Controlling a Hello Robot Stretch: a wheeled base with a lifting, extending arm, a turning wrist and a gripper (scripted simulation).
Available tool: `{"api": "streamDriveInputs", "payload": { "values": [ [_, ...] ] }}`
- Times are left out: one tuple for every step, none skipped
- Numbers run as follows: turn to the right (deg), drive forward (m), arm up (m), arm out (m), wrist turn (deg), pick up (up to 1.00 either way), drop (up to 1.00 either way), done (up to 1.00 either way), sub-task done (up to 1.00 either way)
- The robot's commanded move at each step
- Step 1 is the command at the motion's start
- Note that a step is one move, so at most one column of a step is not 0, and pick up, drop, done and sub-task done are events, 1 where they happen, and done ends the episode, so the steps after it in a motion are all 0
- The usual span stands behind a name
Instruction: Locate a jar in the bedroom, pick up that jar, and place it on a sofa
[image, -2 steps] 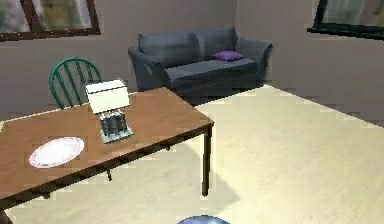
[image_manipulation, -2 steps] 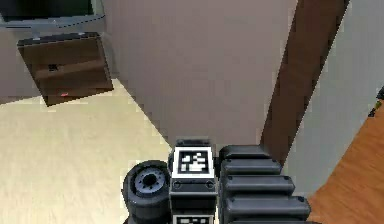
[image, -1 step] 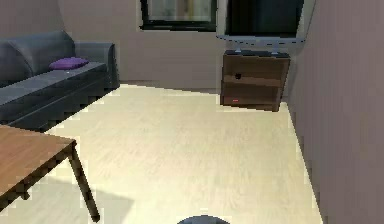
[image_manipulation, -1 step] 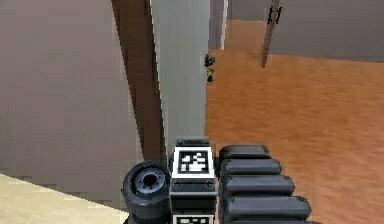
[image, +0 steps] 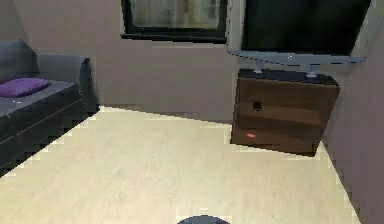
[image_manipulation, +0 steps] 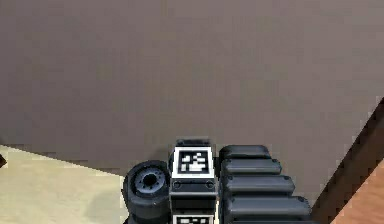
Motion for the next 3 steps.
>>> {"api": "streamDriveInputs", "payload": {
  "values": [
    [-27.0,0.0,0.0,0.0,0.0,0.0,0.0,0.0,0.0],
    [0.0,0.55,0.0,0.0,0.0,0.0,0.0,0.0,0.0],
    [-12.0,0.0,0.0,0.0,0.0,0.0,0.0,0.0,0.0]
  ]
}}
